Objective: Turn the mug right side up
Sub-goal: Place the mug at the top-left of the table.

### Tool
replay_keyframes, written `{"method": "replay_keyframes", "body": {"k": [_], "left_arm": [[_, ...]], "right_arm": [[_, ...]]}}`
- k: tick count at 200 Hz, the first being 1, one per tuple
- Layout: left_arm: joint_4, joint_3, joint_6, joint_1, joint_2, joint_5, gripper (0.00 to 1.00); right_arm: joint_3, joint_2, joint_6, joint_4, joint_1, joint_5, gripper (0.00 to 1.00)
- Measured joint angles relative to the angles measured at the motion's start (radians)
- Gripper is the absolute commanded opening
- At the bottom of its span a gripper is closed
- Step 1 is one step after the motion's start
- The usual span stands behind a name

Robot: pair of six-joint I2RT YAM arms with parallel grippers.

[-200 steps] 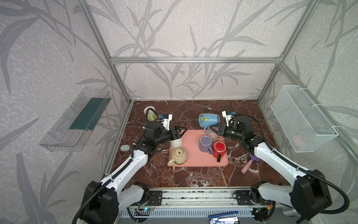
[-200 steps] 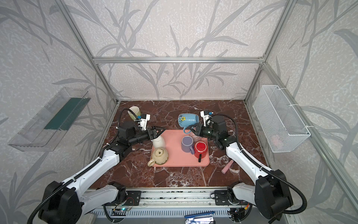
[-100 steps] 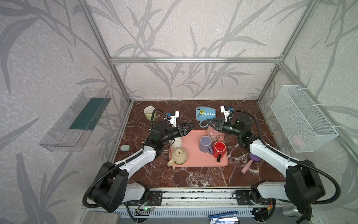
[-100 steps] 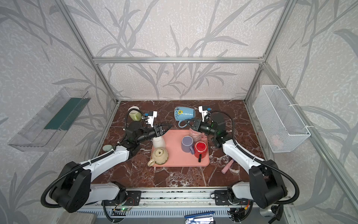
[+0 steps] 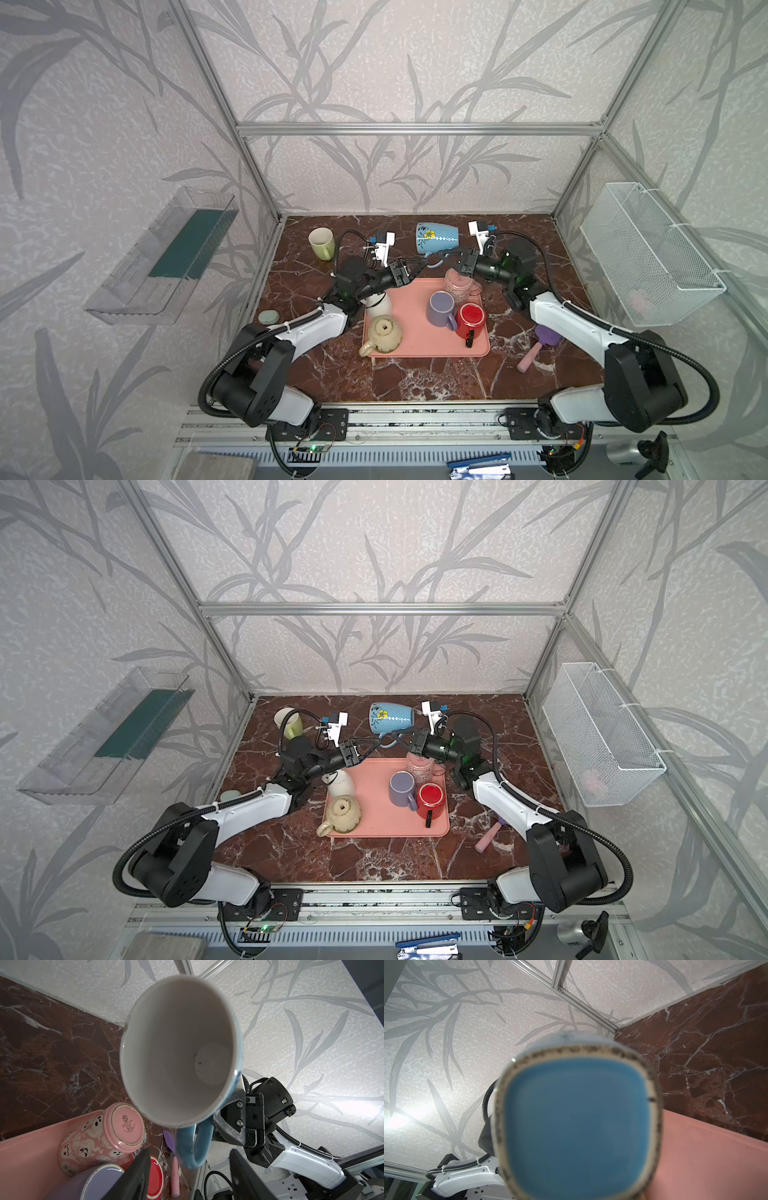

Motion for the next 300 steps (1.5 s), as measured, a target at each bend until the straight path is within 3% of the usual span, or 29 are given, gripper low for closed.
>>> {"method": "replay_keyframes", "body": {"k": [35, 110, 130, 152, 207, 260, 300], "left_arm": [[0.034, 0.015, -0.019, -0.001, 0.029, 0.0, 0.55], [0.082, 0.034, -0.043, -0.006, 0.03, 0.009, 0.34], [0.093, 0.033, -0.051, -0.005, 0.03, 0.017, 0.22], [0.101, 0.033, -0.044, 0.001, 0.03, 0.016, 0.0], [0.106, 0.023, -0.035, 0.0, 0.028, 0.005, 0.0], [0.078, -0.023, -0.02, -0.006, -0.023, -0.043, 0.0], [0.039, -0.088, -0.001, -0.006, -0.092, -0.099, 0.0]], "right_arm": [[0.026, 0.016, -0.012, -0.002, 0.037, -0.022, 0.0], [0.035, 0.03, -0.012, 0.03, 0.047, -0.041, 0.0], [0.035, 0.035, -0.011, 0.038, 0.047, -0.043, 0.0], [0.035, 0.037, 0.002, 0.045, 0.044, -0.041, 0.0], [0.036, 0.042, 0.006, 0.046, 0.044, -0.043, 0.0], [0.036, 0.053, -0.003, 0.045, 0.055, -0.056, 0.31], [0.034, 0.053, -0.032, 0.036, 0.063, -0.062, 0.43]]}}
